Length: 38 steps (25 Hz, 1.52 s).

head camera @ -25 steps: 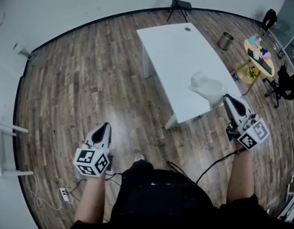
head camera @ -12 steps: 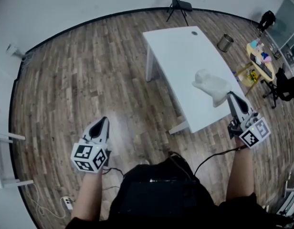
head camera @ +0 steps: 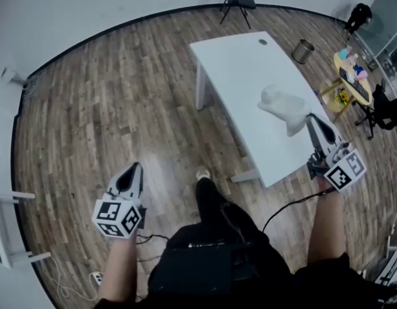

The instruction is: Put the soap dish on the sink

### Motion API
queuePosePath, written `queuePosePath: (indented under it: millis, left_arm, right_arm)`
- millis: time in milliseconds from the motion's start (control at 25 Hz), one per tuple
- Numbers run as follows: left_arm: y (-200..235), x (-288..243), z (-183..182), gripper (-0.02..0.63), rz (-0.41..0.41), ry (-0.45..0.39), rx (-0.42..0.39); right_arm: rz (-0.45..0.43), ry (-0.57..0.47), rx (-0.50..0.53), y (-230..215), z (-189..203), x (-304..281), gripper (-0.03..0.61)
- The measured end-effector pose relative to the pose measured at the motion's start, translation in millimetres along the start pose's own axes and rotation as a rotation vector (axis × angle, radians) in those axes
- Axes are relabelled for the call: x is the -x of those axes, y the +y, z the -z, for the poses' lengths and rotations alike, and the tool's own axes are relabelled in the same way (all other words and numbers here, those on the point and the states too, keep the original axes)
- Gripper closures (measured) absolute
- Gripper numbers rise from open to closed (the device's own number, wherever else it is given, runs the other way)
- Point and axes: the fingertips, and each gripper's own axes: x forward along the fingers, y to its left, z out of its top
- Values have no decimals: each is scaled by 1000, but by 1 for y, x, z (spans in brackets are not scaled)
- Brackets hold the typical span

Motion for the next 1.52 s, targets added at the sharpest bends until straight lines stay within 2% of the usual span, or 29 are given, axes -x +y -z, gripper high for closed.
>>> queuePosePath:
  millis: [200,600,1000,1320,1520]
  left_arm:
    - [18,-35,-6,624,-4,10,14]
    - [72,-120,-69,624,-30,2,-3]
    - [76,-215,-113,624,13,7,-30]
    - [97,-275,-136,624,-22,70,-56]
    - [99,-315,-165,624,-18,53,-87]
  right_arm:
    - [-2,-12,6,-25,-4,-40,548]
    - [23,-31,-9,-94,-6,-117,548]
    - [46,-46,-58,-164,1,-165,548]
    - [64,-70,-33,-219,12,-205,548]
    - [75,-94,-48,-251,19,-225,548]
